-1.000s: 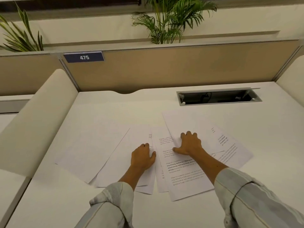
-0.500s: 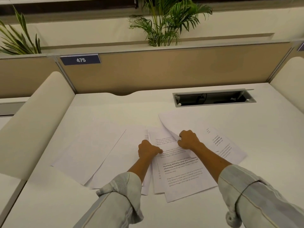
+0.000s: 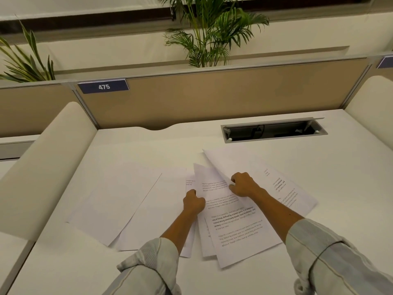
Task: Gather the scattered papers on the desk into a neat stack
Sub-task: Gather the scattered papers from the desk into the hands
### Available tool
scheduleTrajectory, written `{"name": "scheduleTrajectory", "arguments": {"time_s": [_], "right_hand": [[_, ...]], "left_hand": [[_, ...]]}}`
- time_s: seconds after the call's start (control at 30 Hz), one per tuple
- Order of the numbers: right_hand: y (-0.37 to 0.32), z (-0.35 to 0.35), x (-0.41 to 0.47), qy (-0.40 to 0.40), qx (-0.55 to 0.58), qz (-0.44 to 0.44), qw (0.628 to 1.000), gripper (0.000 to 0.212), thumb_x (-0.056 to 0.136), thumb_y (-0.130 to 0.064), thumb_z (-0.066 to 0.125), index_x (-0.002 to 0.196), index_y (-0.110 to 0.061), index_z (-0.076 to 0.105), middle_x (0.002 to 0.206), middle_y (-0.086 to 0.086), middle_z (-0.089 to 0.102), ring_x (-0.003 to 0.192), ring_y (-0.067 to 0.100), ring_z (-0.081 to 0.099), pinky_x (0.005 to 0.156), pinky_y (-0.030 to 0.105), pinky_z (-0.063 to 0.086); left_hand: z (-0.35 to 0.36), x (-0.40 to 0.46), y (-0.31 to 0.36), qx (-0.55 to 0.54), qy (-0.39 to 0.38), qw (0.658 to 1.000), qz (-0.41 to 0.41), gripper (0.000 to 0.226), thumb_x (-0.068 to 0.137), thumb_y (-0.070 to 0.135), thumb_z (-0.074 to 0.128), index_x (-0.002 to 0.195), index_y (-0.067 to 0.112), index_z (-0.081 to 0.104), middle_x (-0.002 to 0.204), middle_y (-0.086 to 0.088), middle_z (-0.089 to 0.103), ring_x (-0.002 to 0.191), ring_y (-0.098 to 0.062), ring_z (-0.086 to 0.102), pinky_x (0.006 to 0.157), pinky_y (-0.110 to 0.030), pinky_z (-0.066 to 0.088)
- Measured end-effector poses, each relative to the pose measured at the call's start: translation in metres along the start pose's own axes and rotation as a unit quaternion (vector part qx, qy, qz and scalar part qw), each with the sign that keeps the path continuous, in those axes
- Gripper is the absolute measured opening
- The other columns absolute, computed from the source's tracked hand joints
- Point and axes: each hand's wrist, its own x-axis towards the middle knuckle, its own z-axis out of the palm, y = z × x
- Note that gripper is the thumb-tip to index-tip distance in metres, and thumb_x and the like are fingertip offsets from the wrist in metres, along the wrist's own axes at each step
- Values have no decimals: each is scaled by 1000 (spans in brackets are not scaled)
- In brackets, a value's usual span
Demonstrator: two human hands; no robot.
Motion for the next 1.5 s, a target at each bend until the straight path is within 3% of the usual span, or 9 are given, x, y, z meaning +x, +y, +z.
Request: {"name": "scheduleTrajectory", "arguments": {"time_s": [0.13,0.33,0.43,0.8,1.03,1.13,1.27,1.4,1.5], "right_hand": [[-26,-37,-18,-70,153,-69,983,28,89,-21,61,68,-11,45,72,11,48,69,23,52,60,30,37],[-22,-97,-66,-82,567,-82,815,26,83,-23,68,107,-14,66,98,8,78,84,25,76,63,35,62],[6,-84,-74,-64,621,-44,780,20,88,-23,61,106,-18,69,103,10,77,87,27,75,68,39,63],[35,-21,-78,9,475,23,880,11,84,-17,69,93,-21,75,101,5,78,83,24,76,76,41,63],[25,-5,-80,-18,530,32,847,53,80,-26,79,123,-24,48,117,2,65,99,28,70,67,33,62],[22,0,-80,-56,524,-9,850,34,84,-24,74,116,-26,62,110,-4,75,95,21,74,66,29,61],[18,6,-78,-12,511,-38,858,20,86,-16,72,104,-23,68,108,-5,76,90,12,75,65,22,59],[17,13,-75,0,491,-34,871,28,87,-17,71,114,-20,65,112,-1,73,89,15,75,68,25,61],[21,15,-71,-19,500,-15,866,28,86,-24,73,113,-20,65,111,2,74,93,19,74,72,33,62]], "left_hand": [[-7,-4,-17,-71,-19,997,30,41,90,4,53,130,8,56,129,-14,64,113,-34,63,96,-49,54],[-29,-6,-28,-194,-72,978,23,28,94,5,56,118,17,64,103,-1,72,89,-19,71,61,-31,61],[-38,-5,-29,-238,-86,967,28,27,93,9,61,119,17,63,112,-5,72,97,-25,71,75,-40,62],[-64,-3,-9,-287,-81,951,82,23,91,9,63,111,18,72,103,-4,78,91,-23,76,65,-31,62],[-74,-7,-7,-307,-96,943,78,28,87,16,69,114,17,72,110,-10,76,98,-30,74,78,-45,62],[-70,-11,-4,-309,-79,946,56,31,85,36,70,111,20,73,112,-12,75,98,-30,74,82,-46,61],[-69,-9,-9,-385,-166,908,-3,77,81,79,34,126,25,65,123,-13,70,117,-37,63,104,-59,45],[-67,-16,-18,-278,-206,938,11,54,83,28,73,133,12,58,123,-14,70,109,-36,68,92,-56,54],[-65,-17,-21,-247,-178,952,-7,49,82,-2,71,129,6,59,116,-16,73,100,-37,72,83,-55,59]]}}
